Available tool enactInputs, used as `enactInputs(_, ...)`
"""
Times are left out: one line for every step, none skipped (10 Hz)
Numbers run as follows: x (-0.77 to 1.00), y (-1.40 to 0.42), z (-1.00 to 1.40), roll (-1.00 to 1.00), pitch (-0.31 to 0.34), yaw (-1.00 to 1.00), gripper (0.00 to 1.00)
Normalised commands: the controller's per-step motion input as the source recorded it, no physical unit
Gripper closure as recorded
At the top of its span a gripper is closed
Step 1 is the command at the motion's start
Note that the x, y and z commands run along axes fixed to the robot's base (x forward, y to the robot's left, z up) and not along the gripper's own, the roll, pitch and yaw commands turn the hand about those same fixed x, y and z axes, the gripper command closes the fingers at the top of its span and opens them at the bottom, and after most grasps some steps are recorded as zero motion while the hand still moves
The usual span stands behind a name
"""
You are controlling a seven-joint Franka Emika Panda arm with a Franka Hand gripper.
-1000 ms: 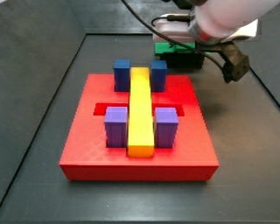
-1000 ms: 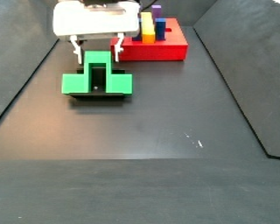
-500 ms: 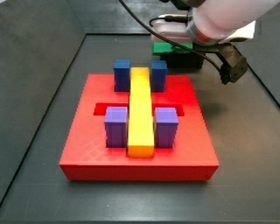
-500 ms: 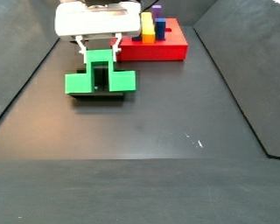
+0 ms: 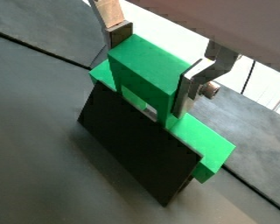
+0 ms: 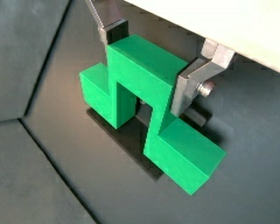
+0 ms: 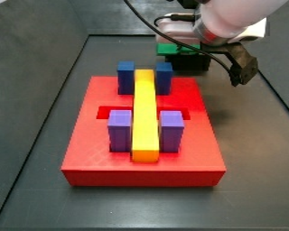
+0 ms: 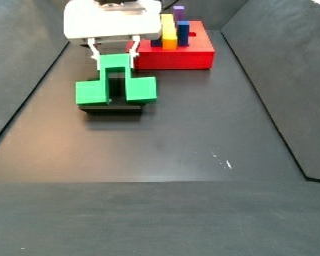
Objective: Pick up the green object. Move up. Place the green object on the fixture. Regrasp the green object. Move to above the board. Insert the green object.
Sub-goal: Regrasp the green object.
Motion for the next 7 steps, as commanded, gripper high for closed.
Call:
enactInputs(0.00, 0.00, 0.00, 0.00, 0.000, 0.00, 1.00)
enactInputs(0.00, 0.00, 0.00, 0.00, 0.000, 0.00, 1.00)
enactInputs(0.00, 0.00, 0.00, 0.00, 0.000, 0.00, 1.00)
enactInputs(0.00, 0.00, 0.00, 0.00, 0.000, 0.00, 1.00)
enactInputs(0.00, 0.00, 0.00, 0.00, 0.000, 0.00, 1.00)
enactInputs(0.00, 0.00, 0.00, 0.00, 0.000, 0.00, 1.00)
enactInputs(0.00, 0.00, 0.00, 0.00, 0.000, 0.00, 1.00)
